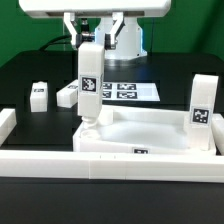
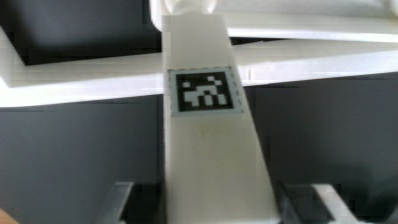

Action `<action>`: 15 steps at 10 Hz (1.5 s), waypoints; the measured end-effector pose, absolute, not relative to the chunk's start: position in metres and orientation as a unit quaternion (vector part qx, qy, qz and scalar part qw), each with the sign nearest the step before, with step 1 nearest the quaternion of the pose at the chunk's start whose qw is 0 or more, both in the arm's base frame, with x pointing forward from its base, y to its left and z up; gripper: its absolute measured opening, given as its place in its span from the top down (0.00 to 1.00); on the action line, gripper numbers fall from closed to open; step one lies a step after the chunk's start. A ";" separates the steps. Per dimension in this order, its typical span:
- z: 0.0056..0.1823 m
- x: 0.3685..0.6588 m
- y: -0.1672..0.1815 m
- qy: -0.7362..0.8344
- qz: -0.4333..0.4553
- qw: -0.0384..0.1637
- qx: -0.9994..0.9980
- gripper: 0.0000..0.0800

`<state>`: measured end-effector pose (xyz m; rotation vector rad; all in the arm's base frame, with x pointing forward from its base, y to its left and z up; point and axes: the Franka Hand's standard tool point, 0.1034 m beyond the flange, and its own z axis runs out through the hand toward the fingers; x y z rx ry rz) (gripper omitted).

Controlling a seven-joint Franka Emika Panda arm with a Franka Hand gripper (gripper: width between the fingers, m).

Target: Assemble desk

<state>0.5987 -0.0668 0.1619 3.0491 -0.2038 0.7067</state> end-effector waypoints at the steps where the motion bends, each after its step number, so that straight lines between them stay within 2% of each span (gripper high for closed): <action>1: 0.162 0.599 -0.067 -0.065 0.225 0.003 0.972 0.64; 5: 0.148 0.598 -0.060 -0.062 0.218 0.003 0.974 0.64; 15: 0.136 0.593 -0.063 -0.063 0.209 0.005 0.976 0.64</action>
Offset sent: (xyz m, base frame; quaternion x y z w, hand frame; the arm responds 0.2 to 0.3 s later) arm 0.0041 0.0144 -0.0117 0.0398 0.0082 0.0331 0.9986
